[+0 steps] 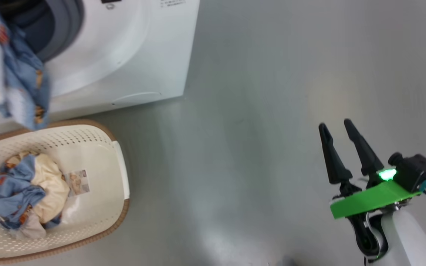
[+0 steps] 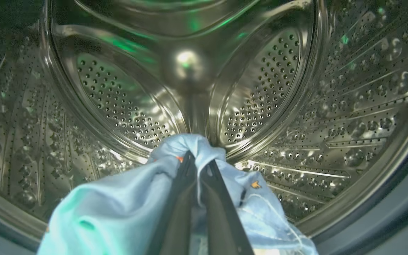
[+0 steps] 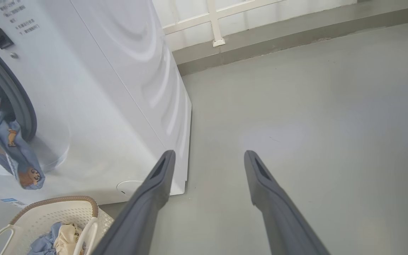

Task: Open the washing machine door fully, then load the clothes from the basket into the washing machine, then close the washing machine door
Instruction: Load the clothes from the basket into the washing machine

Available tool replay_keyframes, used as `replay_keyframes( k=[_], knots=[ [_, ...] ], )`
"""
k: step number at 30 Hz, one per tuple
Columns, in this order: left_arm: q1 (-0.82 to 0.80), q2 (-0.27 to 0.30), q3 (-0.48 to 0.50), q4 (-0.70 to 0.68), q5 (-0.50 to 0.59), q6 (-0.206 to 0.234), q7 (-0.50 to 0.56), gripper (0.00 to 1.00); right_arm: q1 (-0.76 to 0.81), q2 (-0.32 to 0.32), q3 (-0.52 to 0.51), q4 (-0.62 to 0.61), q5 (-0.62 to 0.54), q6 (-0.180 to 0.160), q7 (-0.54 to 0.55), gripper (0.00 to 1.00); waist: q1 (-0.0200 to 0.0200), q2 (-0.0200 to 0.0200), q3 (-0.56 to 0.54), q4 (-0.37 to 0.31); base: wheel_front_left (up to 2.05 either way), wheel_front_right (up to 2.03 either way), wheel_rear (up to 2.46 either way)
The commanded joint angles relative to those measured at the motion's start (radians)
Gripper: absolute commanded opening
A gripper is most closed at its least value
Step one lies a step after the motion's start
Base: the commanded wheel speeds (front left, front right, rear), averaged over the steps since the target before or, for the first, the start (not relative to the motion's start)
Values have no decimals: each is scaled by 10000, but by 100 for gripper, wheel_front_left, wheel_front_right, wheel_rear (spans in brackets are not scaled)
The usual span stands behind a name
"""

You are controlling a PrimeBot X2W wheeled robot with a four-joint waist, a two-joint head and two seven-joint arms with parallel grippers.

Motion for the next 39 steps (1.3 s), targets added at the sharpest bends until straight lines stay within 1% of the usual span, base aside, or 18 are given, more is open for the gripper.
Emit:
replay_keyframes(
  k=[1, 5, 10, 13, 14, 15, 16, 17, 20, 30, 39],
  knots=[
    [-349, 615, 241, -529, 196, -7, -51, 0, -124, -4, 259, -288, -30, 16, -48, 100, 0, -1, 297, -188, 0, 0, 0],
    [-633, 636, 679, -1854, 558, 111, -51, 0, -269, 49, 263, -346, -40, 16, -48, 100, 0, -1, 540, -239, 0, 0, 0],
    [-560, 436, 1369, -3740, 1078, 116, -51, 0, -406, 99, 249, -385, -69, 16, -48, 100, 0, -1, 745, -237, 0, 0, 0],
    [-453, 269, 1641, -4138, 1190, 95, -51, 0, -457, 114, 255, -393, -81, 16, -48, 100, 0, -1, 803, -215, 0, 0, 0],
    [-349, 210, 1675, -4138, 1281, 78, -51, 5, -472, 119, 261, -389, -88, 16, -48, 100, 0, -1, 812, -202, 0, 0, 0],
    [-250, 150, 1702, -4043, 1333, 61, -51, 20, -485, 126, 271, -384, -93, 16, -48, 100, 0, -1, 817, -191, 0, 0, 0],
    [-152, 91, 1743, -3803, 1345, 49, -51, 47, -494, 133, 281, -377, -97, 16, -48, 100, 0, -1, 812, -180, 0, 0, 0],
    [-100, 77, 1737, -3564, 1396, 37, -51, 100, -501, 137, 294, -374, -98, 16, -48, 100, 0, -1, 815, -170, 0, 0, 0],
    [-60, 35, 1835, -3135, 1435, 13, -51, 100, -528, 142, 334, -370, -99, 16, -48, 100, 0, -1, 831, -151, 0, 0, 0],
    [150, -136, 2110, -2881, 1574, -21, -51, 100, -575, 136, 320, -384, -96, 16, -48, 100, 0, -1, 826, -102, 0, 0, 0],
    [550, -316, 2003, -2449, 1480, -28, -51, 100, -577, 124, 304, -370, -88, 16, -48, 100, 0, -1, 778, -39, 0, 0, 0]
  ],
)
